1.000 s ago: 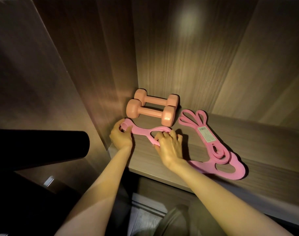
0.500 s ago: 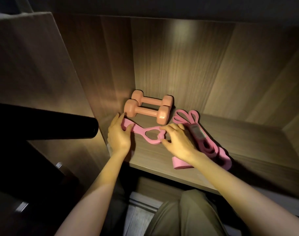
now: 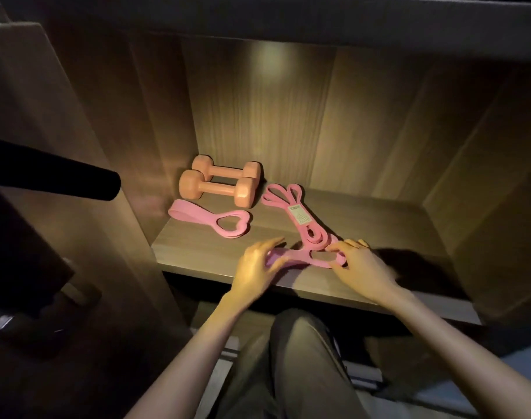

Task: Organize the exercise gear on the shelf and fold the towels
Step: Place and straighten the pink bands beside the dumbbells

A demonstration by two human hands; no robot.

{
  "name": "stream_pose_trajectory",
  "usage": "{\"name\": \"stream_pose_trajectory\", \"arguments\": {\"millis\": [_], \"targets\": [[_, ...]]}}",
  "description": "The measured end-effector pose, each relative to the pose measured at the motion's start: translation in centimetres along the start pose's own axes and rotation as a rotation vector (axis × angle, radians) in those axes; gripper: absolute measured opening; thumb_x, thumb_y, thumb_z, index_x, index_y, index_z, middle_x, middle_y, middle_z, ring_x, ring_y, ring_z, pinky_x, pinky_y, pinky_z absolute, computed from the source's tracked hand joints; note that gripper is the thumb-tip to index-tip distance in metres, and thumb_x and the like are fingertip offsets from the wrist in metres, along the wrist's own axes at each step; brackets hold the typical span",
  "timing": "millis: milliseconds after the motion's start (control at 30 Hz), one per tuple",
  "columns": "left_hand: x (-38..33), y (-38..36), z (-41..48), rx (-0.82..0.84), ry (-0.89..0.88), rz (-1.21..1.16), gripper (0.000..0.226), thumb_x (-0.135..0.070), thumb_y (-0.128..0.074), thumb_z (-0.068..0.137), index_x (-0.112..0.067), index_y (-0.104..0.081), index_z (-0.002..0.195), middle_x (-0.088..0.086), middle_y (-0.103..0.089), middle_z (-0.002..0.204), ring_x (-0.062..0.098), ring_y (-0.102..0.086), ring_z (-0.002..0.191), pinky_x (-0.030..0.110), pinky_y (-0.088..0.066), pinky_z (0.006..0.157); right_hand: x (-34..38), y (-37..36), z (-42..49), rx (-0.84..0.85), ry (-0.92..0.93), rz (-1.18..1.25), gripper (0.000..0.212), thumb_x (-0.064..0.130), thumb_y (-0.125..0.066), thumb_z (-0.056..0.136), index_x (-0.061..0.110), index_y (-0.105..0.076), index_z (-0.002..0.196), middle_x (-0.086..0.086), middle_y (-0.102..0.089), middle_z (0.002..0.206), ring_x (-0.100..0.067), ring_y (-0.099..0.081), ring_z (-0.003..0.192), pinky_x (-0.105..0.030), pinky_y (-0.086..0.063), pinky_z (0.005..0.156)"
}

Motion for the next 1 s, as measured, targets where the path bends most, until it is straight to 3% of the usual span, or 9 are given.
{"name": "stream_pose_trajectory", "arguments": {"millis": [67, 200, 367, 567, 667, 800, 900, 1000], "targets": [[0.1, -1.3, -0.7, 0.04, 0.008, 0.09, 0.048, -0.036, -0.062, 0.09, -0.016, -0.055, 0.133, 0.007, -0.058, 0.125, 0.023, -0.053, 0.114, 0.039, -0.043, 0.098, -1.0, -0.9, -0.6, 0.046, -0.038, -0.043, 0.035, 0.031, -0.053, 0.094, 0.029, -0.054, 0.128, 0.005, -0.056, 0.125, -0.015, -0.054, 0.111, -0.033, -0.052, 0.086], [0.7, -1.2, -1.6, 0.027, 0.004, 0.177, 0.046, -0.03, -0.06, 0.092, -0.022, -0.051, 0.137, 0.005, -0.052, 0.128, 0.023, -0.047, 0.118, 0.037, -0.039, 0.101, -1.6, -2.2, -0.6, 0.1, -0.032, -0.06, 0.042, 0.03, -0.056, 0.094, 0.025, -0.049, 0.135, 0.004, -0.048, 0.132, -0.016, -0.05, 0.119, -0.033, -0.048, 0.094], [1.3, -0.8, -1.3, 0.134, -0.011, 0.307, 0.049, -0.023, -0.058, 0.093, -0.03, -0.046, 0.139, 0.008, -0.051, 0.12, 0.025, -0.045, 0.112, 0.035, -0.038, 0.098, -1.1, -2.8, 0.8, 0.139, 0.049, -0.123, 0.031, 0.035, -0.056, 0.093, 0.027, -0.054, 0.123, 0.006, -0.041, 0.129, -0.015, -0.034, 0.12, -0.035, -0.04, 0.099], [1.2, -0.9, -0.1, 0.221, -0.054, 0.367, 0.044, -0.018, -0.057, 0.093, -0.025, -0.051, 0.136, 0.013, -0.057, 0.12, 0.029, -0.049, 0.107, 0.032, -0.039, 0.092, -0.5, -3.6, 1.8, 0.195, 0.156, -0.381, 0.025, 0.02, -0.056, 0.093, 0.019, -0.053, 0.117, -0.003, -0.046, 0.13, -0.022, -0.036, 0.123, -0.045, -0.028, 0.109], [1.5, -0.9, 0.2, 0.25, -0.024, 0.383, 0.046, -0.016, -0.057, 0.093, -0.027, -0.049, 0.137, 0.011, -0.055, 0.123, 0.028, -0.047, 0.111, 0.033, -0.038, 0.096, 0.0, -3.6, 1.8, 0.259, 0.162, -0.42, 0.024, 0.013, -0.05, 0.094, 0.011, -0.051, 0.118, -0.008, -0.044, 0.129, -0.026, -0.034, 0.123, -0.049, -0.026, 0.109], [0.5, -0.6, 0.5, 0.283, -0.04, 0.361, 0.042, -0.019, -0.057, 0.093, -0.025, -0.052, 0.134, 0.005, -0.057, 0.13, 0.026, -0.049, 0.117, 0.039, -0.039, 0.102, -0.1, -1.4, 1.5, 0.238, 0.149, -0.376, 0.014, 0.012, -0.042, 0.097, 0.015, -0.048, 0.109, -0.006, -0.042, 0.106, -0.018, -0.028, 0.091, -0.045, -0.03, 0.098], [-1.5, -0.1, 1.0, 0.272, -0.096, 0.257, 0.044, -0.011, -0.062, 0.089, -0.018, -0.056, 0.132, 0.002, -0.059, 0.131, 0.021, -0.054, 0.119, 0.032, -0.041, 0.103, -0.8, 0.6, 1.0, 0.23, 0.108, -0.306, 0.006, 0.018, -0.042, 0.098, 0.02, -0.044, 0.104, -0.003, -0.037, 0.101, -0.021, -0.034, 0.095, -0.046, -0.036, 0.097], [-2.7, -0.4, 1.0, 0.311, -0.094, 0.189, 0.046, -0.009, -0.065, 0.087, -0.018, -0.056, 0.131, 0.002, -0.06, 0.129, 0.018, -0.056, 0.116, 0.028, -0.045, 0.096, -1.1, 2.8, 0.1, 0.192, 0.107, -0.221, 0.008, 0.023, -0.048, 0.098, 0.023, -0.046, 0.106, 0.001, -0.035, 0.103, -0.009, -0.04, 0.086, -0.03, -0.04, 0.084]]}}
Point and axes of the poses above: each hand's wrist, its own z-axis towards the middle knuckle, its own y-axis out of the back of the hand, x = y × z, the point moved 9 cm from there along z, towards the middle knuckle
